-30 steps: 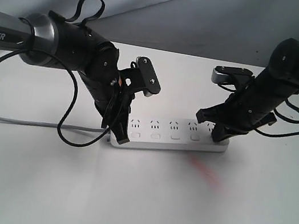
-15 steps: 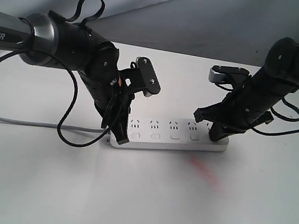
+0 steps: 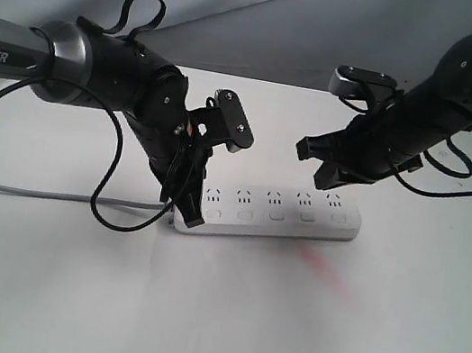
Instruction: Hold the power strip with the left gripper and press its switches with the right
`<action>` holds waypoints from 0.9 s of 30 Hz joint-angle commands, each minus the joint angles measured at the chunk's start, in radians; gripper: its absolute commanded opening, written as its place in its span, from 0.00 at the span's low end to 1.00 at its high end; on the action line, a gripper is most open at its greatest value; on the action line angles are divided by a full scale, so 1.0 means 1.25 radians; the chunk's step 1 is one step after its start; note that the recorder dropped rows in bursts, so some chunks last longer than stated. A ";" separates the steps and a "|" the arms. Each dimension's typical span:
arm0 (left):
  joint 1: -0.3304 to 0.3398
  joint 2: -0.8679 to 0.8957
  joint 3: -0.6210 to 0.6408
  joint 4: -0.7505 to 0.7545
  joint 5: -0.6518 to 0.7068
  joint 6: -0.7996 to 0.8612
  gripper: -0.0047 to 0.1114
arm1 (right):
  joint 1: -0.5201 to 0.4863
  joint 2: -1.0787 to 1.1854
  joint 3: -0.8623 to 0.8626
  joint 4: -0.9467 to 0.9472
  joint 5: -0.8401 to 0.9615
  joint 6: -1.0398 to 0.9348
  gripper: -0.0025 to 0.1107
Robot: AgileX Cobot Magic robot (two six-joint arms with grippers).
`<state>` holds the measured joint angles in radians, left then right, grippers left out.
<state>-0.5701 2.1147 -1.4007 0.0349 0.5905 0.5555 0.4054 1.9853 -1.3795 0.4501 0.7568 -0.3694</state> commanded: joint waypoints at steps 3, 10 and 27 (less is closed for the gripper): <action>-0.003 0.006 0.000 -0.002 0.015 -0.007 0.04 | 0.031 0.000 0.003 -0.008 0.005 -0.021 0.02; -0.003 0.006 0.000 -0.008 0.015 -0.007 0.04 | 0.044 0.012 0.003 -0.108 0.009 0.049 0.02; -0.003 0.006 0.000 -0.008 0.014 -0.007 0.04 | 0.051 0.098 0.003 -0.117 -0.003 0.051 0.02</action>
<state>-0.5701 2.1147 -1.4007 0.0330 0.5905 0.5555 0.4663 2.0769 -1.3795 0.3287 0.7715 -0.3075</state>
